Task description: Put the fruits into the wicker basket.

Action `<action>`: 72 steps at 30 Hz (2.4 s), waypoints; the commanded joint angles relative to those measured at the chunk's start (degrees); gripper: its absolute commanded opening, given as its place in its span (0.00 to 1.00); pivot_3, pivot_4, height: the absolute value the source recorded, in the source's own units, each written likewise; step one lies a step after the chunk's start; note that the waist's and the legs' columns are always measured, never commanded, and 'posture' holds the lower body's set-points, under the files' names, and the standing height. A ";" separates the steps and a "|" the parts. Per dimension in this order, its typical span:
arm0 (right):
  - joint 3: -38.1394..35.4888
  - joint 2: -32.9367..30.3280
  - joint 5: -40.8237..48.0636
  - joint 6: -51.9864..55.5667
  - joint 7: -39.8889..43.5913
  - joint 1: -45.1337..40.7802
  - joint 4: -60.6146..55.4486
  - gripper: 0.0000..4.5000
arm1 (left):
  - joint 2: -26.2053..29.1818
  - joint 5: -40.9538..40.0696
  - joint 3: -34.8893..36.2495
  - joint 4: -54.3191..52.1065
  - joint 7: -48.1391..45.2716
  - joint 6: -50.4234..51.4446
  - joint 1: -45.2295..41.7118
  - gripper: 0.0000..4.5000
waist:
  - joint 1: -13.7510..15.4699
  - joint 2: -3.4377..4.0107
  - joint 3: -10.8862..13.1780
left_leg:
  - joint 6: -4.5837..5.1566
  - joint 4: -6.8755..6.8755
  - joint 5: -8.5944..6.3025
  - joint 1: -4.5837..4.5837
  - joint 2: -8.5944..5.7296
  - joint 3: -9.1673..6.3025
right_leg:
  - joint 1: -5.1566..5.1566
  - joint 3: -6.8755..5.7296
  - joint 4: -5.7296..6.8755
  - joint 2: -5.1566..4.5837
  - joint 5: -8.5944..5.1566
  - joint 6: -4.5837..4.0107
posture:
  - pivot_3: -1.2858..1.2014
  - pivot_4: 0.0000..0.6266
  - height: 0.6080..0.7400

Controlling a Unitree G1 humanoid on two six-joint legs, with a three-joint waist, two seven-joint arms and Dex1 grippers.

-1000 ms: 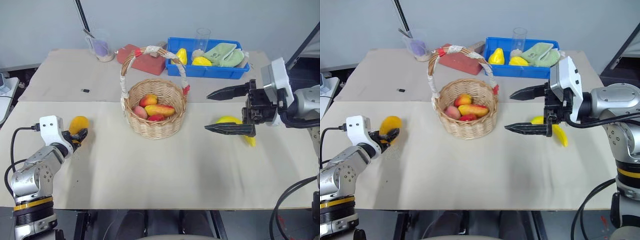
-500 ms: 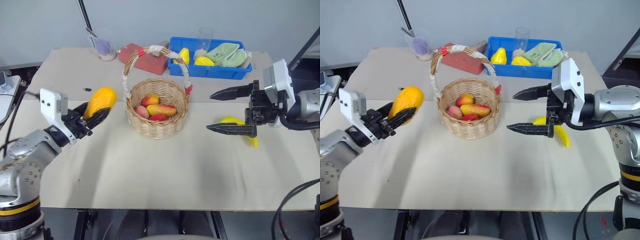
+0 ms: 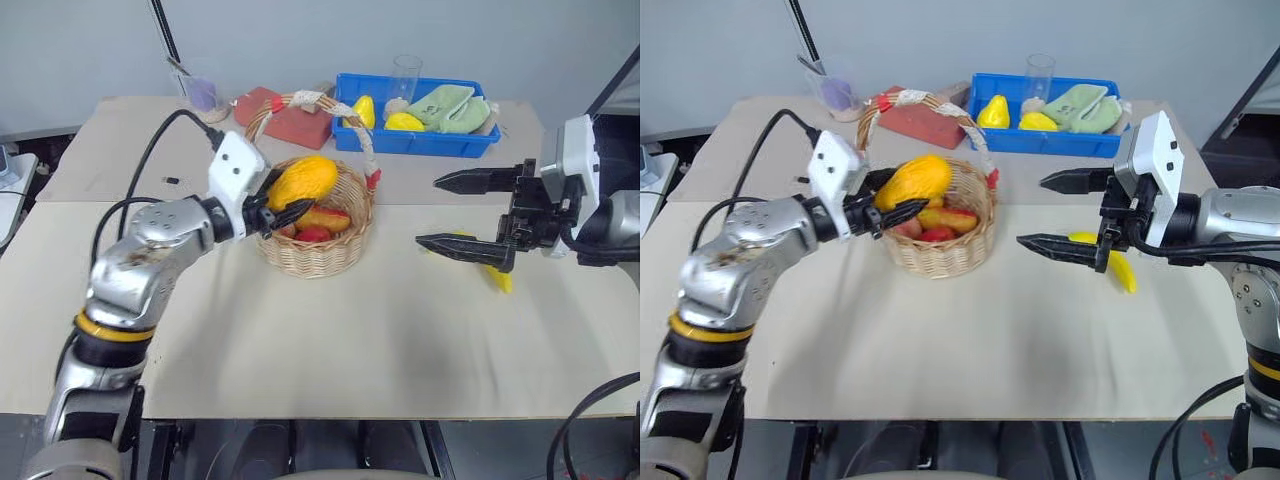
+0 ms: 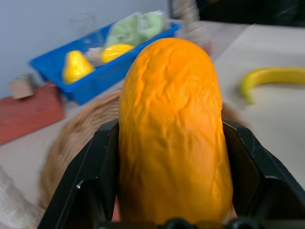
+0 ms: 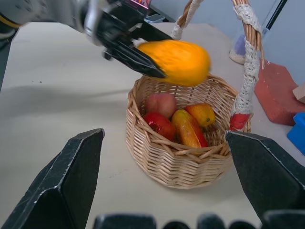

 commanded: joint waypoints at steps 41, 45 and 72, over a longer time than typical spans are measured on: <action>9.07 0.79 -29.18 -4.83 -6.48 5.10 35.73 0.04 | 12.43 -16.37 9.29 -21.19 -25.00 2.70 11.51 1.00 | -0.33 0.03 0.00 | 0.11 0.34 -0.06 0.00 0.33 0.08 | 0.07 0.15 0.01 0.36 0.01 0.05 | 0.52 0.24 1.00; 5.33 -1.66 -23.70 1.57 -3.97 8.29 20.10 0.04 | 15.36 -18.15 19.29 -22.44 -24.71 2.69 20.24 1.00 | -0.75 0.18 0.03 | 0.19 0.33 -0.11 -0.01 0.55 0.09 | 0.02 0.19 0.01 0.51 0.00 0.03 | 0.52 0.24 1.00; 19.52 35.58 -18.29 12.46 -25.23 -22.38 17.95 0.04 | 14.95 -28.33 41.65 -28.31 -17.98 1.84 40.36 1.00 | -1.47 0.20 0.03 | 0.05 0.22 -0.07 0.05 0.58 -0.04 | -0.15 0.16 0.67 0.58 0.06 -0.16 | 0.52 0.24 1.00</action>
